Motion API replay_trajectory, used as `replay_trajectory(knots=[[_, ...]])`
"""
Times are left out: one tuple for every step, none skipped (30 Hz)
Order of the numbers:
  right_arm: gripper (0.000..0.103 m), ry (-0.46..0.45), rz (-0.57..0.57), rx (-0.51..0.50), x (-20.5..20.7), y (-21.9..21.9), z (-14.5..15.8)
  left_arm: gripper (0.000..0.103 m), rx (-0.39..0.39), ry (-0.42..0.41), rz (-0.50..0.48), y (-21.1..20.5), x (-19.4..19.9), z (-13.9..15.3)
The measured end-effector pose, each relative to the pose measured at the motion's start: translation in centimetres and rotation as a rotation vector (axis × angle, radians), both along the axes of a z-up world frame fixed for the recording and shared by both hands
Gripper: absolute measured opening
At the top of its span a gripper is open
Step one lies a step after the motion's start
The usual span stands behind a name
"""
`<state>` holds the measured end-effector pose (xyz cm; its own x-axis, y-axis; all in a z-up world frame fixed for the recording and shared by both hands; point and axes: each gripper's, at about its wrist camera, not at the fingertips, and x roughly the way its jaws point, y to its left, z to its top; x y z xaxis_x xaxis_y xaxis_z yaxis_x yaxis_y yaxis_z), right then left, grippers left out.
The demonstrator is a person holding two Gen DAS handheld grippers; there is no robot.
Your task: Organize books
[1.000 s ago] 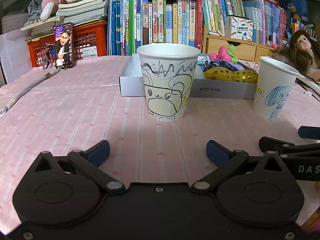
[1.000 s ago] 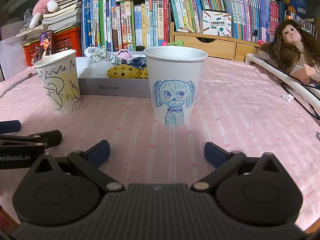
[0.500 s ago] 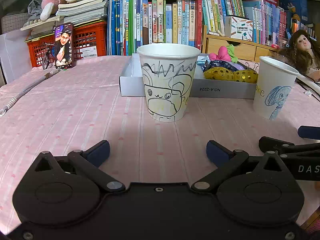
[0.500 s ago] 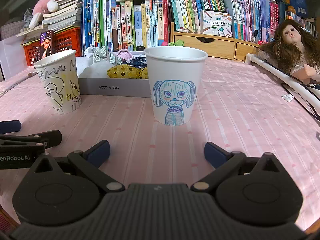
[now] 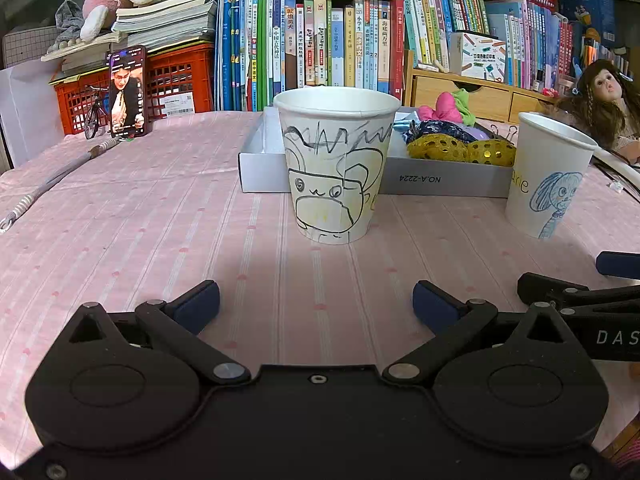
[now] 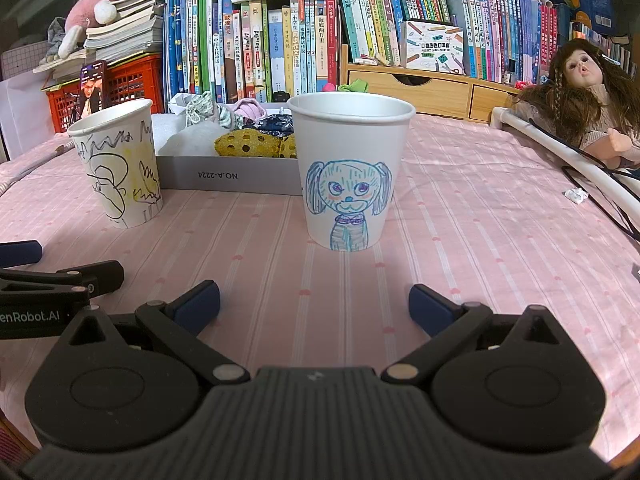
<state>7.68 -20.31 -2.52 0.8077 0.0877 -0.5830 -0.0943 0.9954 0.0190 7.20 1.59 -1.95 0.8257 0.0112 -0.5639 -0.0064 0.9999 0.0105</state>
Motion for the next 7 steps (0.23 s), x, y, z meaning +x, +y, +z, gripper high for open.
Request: replay_trajectory(knots=[[0.103, 0.0, 0.0, 0.0, -0.01, 0.02, 0.01, 0.103, 0.0, 0.0, 0.0, -0.01, 0.0, 0.0], [0.103, 0.0, 0.0, 0.0, 0.0, 0.01, 0.0, 0.103, 0.001, 0.0, 0.0, -0.02, 0.04, 0.0], [0.103, 0.0, 0.0, 0.0, 0.0, 0.02, 0.0, 0.103, 0.001, 0.0, 0.0, -0.01, -0.01, -0.01], [0.103, 0.0, 0.0, 0.0, 0.0, 0.03, 0.0, 0.103, 0.0, 0.0, 0.0, -0.01, -0.01, -0.01], [0.103, 0.0, 0.0, 0.0, 0.0, 0.03, 0.0, 0.103, 0.001, 0.0, 0.0, -0.02, 0.02, -0.01], [0.103, 0.0, 0.0, 0.0, 0.0, 0.03, 0.0, 0.103, 0.0, 0.0, 0.0, -0.02, -0.01, -0.01], [0.103, 0.0, 0.0, 0.0, 0.0, 0.03, 0.0, 0.103, 0.0, 0.0, 0.0, -0.03, -0.01, -0.02]])
